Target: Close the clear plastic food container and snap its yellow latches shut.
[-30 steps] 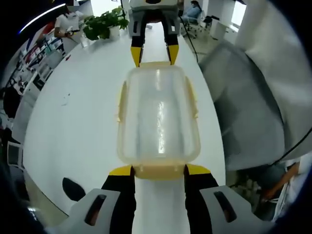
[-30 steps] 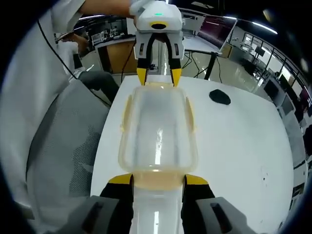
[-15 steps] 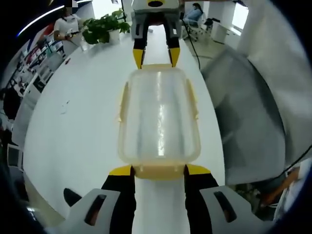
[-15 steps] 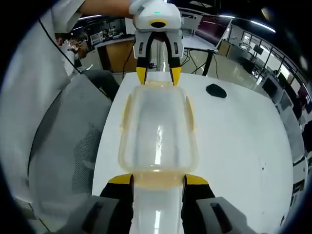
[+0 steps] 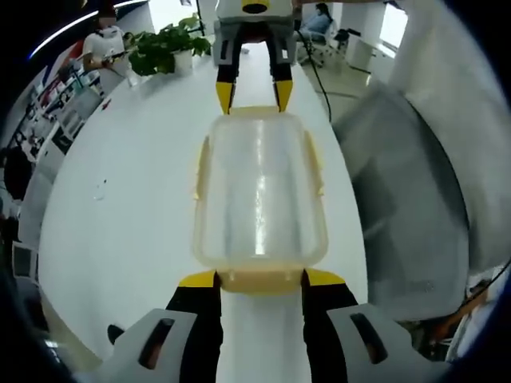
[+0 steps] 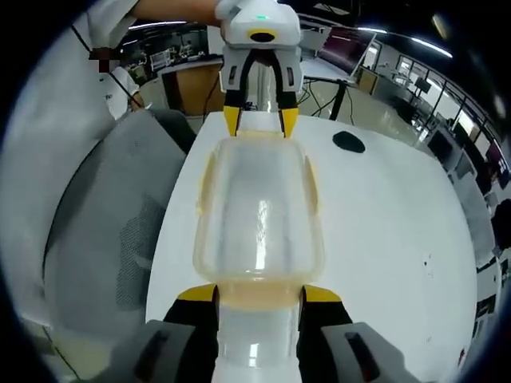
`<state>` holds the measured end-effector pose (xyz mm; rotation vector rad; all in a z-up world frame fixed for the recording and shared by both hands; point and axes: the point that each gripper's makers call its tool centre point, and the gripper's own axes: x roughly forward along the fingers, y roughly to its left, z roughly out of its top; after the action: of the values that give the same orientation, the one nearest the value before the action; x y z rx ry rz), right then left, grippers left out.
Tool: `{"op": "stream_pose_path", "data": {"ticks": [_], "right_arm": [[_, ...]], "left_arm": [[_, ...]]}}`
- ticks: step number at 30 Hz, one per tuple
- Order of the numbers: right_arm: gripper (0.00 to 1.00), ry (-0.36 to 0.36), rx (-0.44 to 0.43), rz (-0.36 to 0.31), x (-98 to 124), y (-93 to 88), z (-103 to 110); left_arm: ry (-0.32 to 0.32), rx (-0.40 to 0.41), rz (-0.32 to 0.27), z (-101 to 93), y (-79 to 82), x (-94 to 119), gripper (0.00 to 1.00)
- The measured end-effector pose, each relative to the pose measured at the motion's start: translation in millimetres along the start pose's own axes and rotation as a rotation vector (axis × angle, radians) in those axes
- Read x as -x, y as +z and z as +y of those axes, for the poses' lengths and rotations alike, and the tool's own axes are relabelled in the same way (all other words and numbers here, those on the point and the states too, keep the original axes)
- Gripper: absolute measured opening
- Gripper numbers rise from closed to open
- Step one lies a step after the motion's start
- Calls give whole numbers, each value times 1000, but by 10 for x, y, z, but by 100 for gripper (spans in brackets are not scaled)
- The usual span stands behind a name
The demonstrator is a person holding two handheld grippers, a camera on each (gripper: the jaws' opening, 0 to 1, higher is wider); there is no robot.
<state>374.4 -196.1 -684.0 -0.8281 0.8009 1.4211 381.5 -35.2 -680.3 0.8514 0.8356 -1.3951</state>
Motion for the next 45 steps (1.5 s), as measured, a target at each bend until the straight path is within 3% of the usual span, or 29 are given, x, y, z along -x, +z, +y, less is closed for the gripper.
{"op": "stream_pose_path", "data": {"ticks": [26,45], "right_arm": [[36,3,-23,3,261,-706,68],[37,5,-26,7,348,-1062,65]], "left_arm": [[-5,-26,15,-13,609,-452,37],[-14,-32,22,3,836,-747,37]]}}
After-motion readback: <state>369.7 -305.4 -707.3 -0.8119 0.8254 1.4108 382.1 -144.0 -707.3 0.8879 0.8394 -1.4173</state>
